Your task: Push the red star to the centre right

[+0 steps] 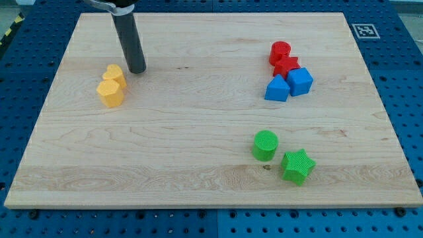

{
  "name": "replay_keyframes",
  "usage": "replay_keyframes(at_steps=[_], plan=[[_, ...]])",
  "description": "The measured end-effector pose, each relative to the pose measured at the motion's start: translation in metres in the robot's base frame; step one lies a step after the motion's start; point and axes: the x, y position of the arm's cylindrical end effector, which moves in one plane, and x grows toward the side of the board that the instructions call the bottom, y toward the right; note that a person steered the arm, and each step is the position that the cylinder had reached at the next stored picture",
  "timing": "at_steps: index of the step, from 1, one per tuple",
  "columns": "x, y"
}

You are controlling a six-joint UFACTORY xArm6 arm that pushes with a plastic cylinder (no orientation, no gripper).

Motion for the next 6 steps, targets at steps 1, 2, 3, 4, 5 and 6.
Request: replay_keyframes(at_steps=[1, 2, 3, 4, 5, 6], plan=[[0.000, 0.000], [0.012, 0.031], [0.056, 0.083], [0.082, 0.105], [0.092, 0.142], [0.100, 0.212]])
